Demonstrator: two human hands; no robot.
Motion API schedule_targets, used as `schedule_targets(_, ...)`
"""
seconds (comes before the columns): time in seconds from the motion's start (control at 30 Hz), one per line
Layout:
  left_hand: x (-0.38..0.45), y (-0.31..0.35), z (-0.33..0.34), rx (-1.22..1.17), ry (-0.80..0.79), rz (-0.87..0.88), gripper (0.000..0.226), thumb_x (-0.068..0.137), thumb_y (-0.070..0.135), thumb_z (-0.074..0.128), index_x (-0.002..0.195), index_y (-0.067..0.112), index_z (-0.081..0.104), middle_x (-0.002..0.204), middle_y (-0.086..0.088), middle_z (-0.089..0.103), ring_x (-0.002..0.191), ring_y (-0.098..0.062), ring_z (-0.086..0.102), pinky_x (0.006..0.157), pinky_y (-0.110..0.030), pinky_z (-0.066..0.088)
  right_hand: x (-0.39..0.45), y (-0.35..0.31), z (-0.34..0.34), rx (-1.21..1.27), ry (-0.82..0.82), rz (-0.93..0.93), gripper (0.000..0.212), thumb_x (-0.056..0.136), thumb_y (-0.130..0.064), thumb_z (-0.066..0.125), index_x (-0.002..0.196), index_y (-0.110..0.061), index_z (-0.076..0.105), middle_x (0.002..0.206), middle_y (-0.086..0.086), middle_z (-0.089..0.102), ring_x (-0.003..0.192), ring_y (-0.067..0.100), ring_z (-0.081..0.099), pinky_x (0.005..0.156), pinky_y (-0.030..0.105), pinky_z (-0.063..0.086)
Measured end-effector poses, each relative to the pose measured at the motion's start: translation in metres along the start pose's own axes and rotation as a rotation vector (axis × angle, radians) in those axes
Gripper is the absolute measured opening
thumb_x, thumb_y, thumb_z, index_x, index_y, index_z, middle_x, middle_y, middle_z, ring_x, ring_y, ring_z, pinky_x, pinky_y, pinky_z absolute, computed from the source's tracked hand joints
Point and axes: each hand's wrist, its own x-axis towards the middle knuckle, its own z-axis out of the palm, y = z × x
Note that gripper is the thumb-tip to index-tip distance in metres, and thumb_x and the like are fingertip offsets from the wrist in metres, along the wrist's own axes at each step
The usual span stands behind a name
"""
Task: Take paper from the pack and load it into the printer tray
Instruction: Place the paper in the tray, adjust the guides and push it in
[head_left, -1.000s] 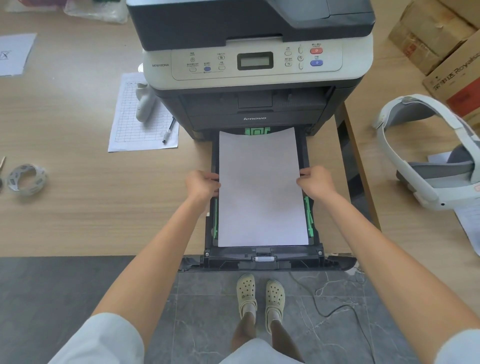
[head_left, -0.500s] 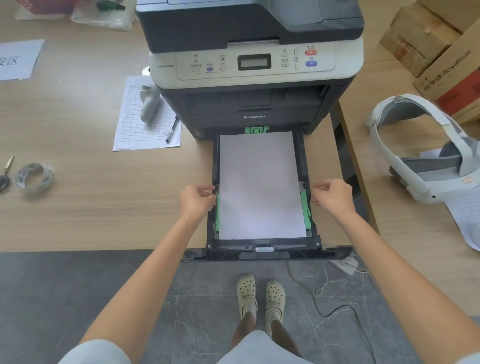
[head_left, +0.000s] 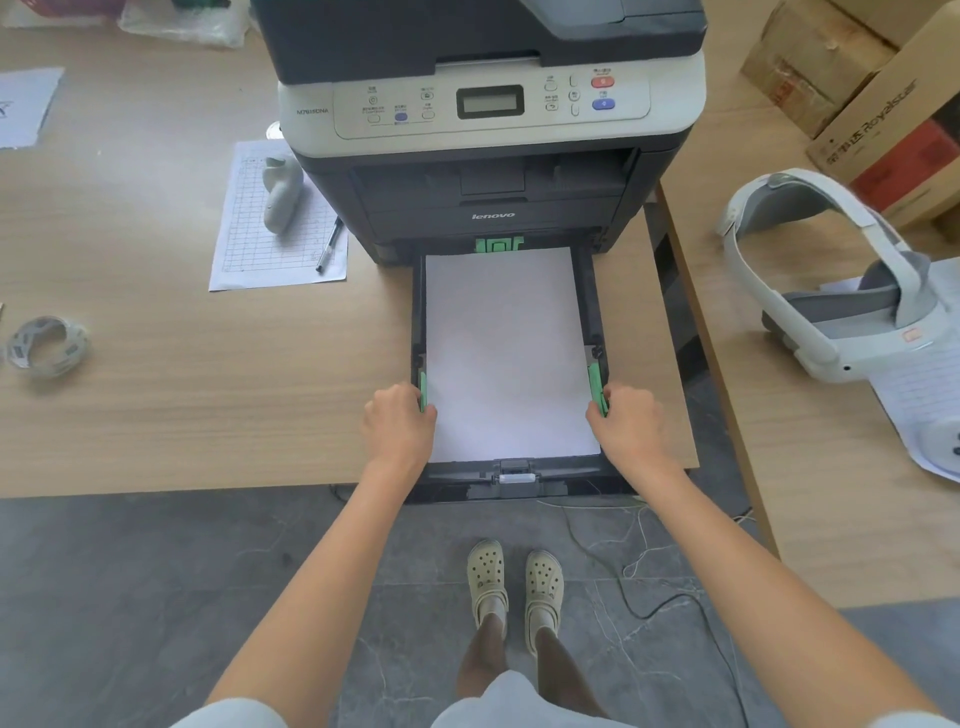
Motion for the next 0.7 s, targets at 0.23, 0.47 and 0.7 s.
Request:
schedule_targets(0.23, 0.004, -0.006, 0.003, -0.091, 0.012, 0.007, 0.022, 0.079, 0.012, 0.065, 0.099, 0.006, 0.070, 0.090, -0.016, 0.074, 0.089, -0.034, 0.066, 0.081, -0.037, 0.049, 0.004, -0.003, 0.003, -0.083, 0.007, -0.050, 0.021, 0.091, -0.020, 0.049, 0.093, 0.000, 0.057, 0.088, 0.021, 0.067, 0.073, 0.035, 0.063, 0.063, 0.044, 0.054)
schedule_targets(0.47, 0.004, -0.003, 0.005, -0.127, 0.050, -0.051, 0.022, 0.076, 0.010, 0.064, 0.096, 0.006, 0.071, 0.084, -0.014, 0.074, 0.084, -0.030, 0.066, 0.075, -0.029, 0.044, 0.007, -0.003, 0.008, -0.096, 0.034, -0.075, 0.020, 0.091, -0.012, 0.048, 0.094, 0.006, 0.057, 0.085, 0.026, 0.067, 0.075, 0.041, 0.063, 0.060, 0.038, 0.044)
schedule_targets(0.7, 0.003, -0.001, 0.006, -0.129, 0.057, -0.059, 0.021, 0.076, 0.007, 0.062, 0.095, 0.005, 0.071, 0.085, -0.014, 0.073, 0.085, -0.031, 0.066, 0.073, -0.028, 0.043, 0.007, -0.004, 0.012, -0.110, 0.050, -0.072, 0.021, 0.092, -0.012, 0.048, 0.098, 0.005, 0.057, 0.088, 0.024, 0.067, 0.077, 0.038, 0.065, 0.061, 0.040, 0.049)
